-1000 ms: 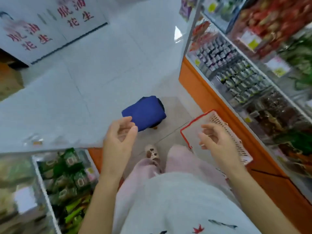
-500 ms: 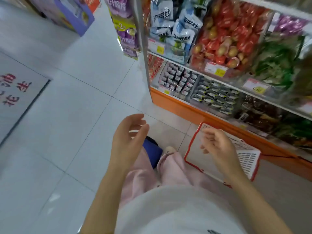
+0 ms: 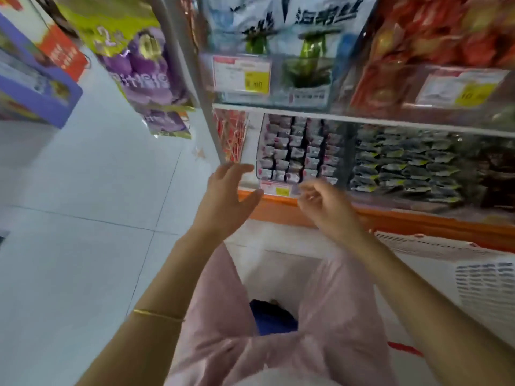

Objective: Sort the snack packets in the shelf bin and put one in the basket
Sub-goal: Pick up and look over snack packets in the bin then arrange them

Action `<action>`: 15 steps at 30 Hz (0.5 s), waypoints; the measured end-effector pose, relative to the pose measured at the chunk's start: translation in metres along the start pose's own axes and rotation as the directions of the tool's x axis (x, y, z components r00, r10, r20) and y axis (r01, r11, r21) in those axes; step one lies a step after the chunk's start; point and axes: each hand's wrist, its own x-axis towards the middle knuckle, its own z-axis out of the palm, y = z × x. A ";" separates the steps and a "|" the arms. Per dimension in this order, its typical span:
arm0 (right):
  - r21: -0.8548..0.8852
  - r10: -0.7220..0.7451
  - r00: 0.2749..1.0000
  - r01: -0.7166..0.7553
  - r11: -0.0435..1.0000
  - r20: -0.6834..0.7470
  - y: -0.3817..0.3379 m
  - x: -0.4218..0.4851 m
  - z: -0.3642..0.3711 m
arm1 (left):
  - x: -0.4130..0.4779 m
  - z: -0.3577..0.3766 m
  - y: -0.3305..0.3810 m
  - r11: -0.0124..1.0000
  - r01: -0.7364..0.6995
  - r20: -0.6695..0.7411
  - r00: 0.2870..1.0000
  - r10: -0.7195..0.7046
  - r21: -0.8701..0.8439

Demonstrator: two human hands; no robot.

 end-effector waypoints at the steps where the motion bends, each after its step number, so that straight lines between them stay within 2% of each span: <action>1: 0.008 -0.029 0.998 0.029 1.000 -0.049 0.013 0.014 0.016 | 0.018 0.012 -0.019 0.998 -0.058 -0.005 0.998 0.058 0.031; 4: -0.041 -0.201 0.959 0.197 0.980 -0.198 0.044 0.051 0.053 | 0.062 0.049 -0.066 0.976 -0.214 -0.054 0.975 0.216 0.048; 8: -0.224 -0.430 0.834 0.372 0.901 -0.346 0.069 0.081 0.079 | 0.090 0.085 -0.102 0.927 -0.371 -0.179 0.910 0.373 0.045; 11: -0.377 -0.520 0.766 0.386 0.842 -0.378 0.078 0.085 0.091 | 0.086 0.099 -0.117 0.882 -0.464 -0.231 0.853 0.469 0.079; 15: -0.495 -0.559 0.735 0.347 0.797 -0.384 0.076 0.084 0.097 | 0.076 0.101 -0.124 0.882 -0.464 -0.220 0.855 0.470 0.079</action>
